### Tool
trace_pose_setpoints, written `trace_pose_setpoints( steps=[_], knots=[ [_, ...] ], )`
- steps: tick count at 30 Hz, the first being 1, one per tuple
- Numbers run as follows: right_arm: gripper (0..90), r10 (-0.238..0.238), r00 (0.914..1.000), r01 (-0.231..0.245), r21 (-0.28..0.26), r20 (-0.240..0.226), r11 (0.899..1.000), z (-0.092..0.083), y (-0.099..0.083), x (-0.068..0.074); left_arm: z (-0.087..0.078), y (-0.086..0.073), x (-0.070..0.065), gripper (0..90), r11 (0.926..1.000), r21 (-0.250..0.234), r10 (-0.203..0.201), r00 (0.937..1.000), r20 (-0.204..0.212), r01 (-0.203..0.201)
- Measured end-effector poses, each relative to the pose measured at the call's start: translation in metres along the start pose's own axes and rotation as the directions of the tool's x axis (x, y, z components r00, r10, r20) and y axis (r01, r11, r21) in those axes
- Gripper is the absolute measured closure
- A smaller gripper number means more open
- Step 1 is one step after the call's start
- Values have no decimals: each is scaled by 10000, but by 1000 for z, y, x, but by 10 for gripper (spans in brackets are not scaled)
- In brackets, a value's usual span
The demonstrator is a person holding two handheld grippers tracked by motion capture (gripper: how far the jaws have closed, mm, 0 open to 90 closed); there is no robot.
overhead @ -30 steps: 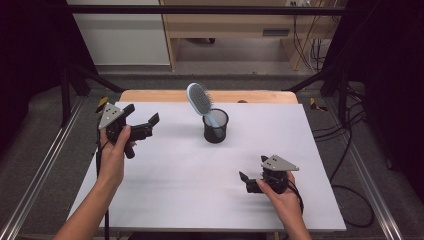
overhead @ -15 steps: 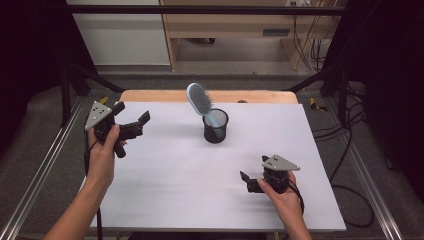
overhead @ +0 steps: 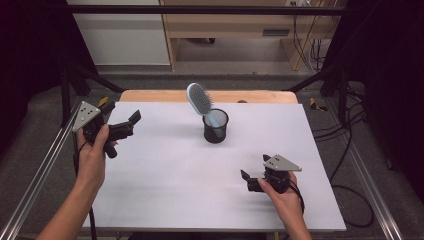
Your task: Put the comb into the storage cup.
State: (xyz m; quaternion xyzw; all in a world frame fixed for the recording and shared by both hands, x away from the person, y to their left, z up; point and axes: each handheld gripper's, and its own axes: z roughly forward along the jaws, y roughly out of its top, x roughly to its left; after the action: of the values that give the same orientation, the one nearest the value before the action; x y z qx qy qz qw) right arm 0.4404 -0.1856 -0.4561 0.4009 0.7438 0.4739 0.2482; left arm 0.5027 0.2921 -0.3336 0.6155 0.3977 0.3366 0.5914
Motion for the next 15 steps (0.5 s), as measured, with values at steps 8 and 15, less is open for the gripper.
trace_pose_setpoints(
  steps=[8, 15],
  knots=[
    [45, -13, 10000, 13, 18, -7, 10000, 0, 0, 0, -12, 4, 8, 10, 9999, -99, 80, 9999, -121, -81],
    [45, 22, 10000, -22, 90, -22, 10000, 0, -1, 0, -18, 5, 11, 10, 9997, -149, 171, 9997, -172, -173]
  ],
)
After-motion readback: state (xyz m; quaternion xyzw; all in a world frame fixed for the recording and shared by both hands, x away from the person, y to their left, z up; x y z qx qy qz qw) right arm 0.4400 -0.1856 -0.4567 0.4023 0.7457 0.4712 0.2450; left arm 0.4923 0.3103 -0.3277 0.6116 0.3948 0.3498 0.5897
